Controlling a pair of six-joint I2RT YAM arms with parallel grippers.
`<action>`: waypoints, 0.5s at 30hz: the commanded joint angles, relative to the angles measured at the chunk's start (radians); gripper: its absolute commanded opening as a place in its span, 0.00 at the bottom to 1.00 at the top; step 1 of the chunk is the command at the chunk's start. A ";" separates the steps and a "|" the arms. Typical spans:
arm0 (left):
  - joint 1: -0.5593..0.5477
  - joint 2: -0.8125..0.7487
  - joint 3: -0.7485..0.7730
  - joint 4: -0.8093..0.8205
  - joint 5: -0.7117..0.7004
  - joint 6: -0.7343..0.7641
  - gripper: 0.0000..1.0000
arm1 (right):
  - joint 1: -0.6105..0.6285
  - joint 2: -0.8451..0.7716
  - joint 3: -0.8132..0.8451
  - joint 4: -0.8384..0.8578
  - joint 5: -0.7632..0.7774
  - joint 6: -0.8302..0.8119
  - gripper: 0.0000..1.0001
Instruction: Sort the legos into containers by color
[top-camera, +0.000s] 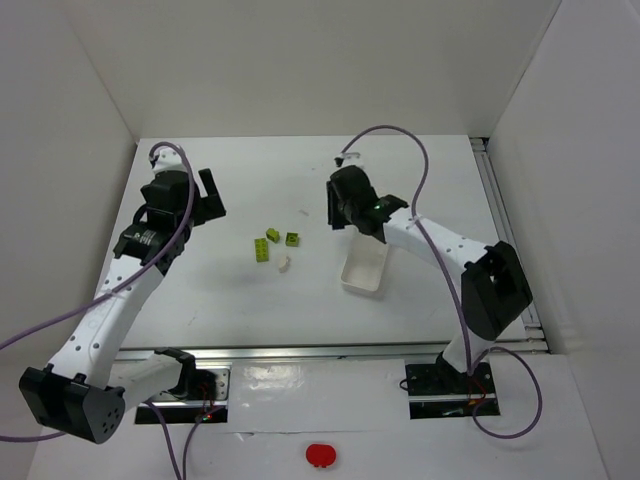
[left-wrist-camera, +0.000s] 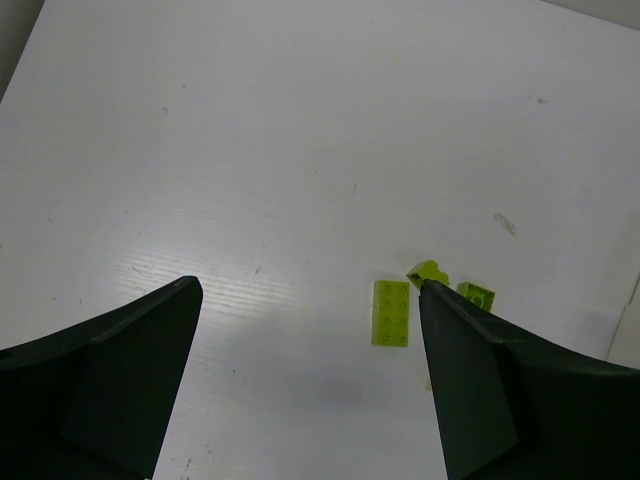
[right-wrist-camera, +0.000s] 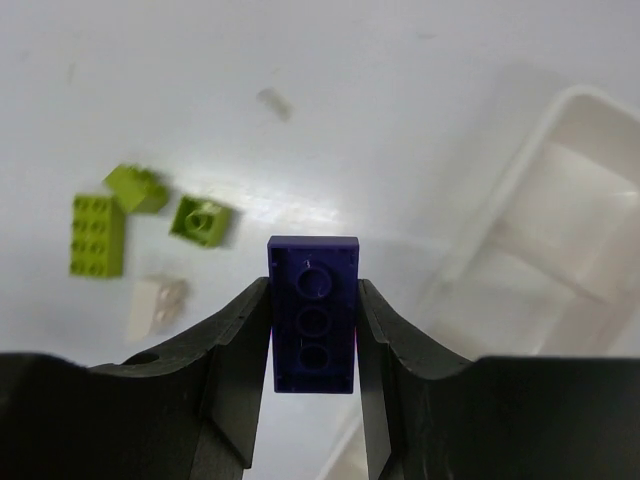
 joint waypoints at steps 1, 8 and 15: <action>-0.001 -0.001 0.078 -0.030 0.030 -0.020 0.99 | -0.101 -0.030 0.030 0.008 0.051 0.009 0.38; -0.001 -0.044 0.054 -0.007 0.099 0.014 0.99 | -0.263 0.013 -0.011 0.089 0.064 0.009 0.38; -0.001 -0.044 0.054 -0.030 0.108 0.014 0.99 | -0.317 0.106 0.055 0.114 0.084 -0.024 0.39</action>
